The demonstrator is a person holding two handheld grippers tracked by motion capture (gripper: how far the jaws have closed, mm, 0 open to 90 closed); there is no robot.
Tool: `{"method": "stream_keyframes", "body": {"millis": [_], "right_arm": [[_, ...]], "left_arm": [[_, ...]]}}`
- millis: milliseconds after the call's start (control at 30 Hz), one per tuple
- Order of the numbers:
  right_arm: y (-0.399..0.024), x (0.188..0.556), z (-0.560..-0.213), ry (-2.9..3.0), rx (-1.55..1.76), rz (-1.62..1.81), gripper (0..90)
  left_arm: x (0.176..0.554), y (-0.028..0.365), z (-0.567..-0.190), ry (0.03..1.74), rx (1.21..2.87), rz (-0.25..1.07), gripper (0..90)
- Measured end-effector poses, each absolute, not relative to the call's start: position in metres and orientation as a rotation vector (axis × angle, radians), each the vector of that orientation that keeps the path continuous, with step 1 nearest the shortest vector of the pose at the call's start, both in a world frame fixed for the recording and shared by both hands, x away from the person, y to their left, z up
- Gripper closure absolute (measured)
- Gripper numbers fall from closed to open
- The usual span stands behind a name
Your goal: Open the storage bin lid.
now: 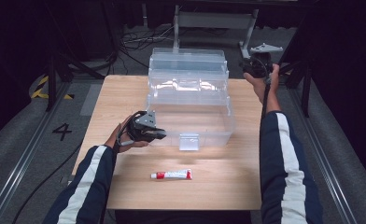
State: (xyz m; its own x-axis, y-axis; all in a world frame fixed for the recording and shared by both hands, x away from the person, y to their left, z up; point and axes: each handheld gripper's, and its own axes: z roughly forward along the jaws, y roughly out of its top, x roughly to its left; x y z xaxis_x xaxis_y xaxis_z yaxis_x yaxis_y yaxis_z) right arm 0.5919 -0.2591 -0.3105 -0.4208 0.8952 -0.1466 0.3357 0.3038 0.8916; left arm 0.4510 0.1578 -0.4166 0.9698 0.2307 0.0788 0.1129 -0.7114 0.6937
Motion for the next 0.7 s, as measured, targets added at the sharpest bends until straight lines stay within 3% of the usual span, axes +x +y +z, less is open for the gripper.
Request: {"method": "stream_keyframes", "body": {"millis": [700], "right_arm": [[-0.285,0.481,-0.331,2.047,0.939,1.155,70.1]], "left_arm": [[0.447,0.156,-0.415,0.267,2.37,0.241,77.9]]}}
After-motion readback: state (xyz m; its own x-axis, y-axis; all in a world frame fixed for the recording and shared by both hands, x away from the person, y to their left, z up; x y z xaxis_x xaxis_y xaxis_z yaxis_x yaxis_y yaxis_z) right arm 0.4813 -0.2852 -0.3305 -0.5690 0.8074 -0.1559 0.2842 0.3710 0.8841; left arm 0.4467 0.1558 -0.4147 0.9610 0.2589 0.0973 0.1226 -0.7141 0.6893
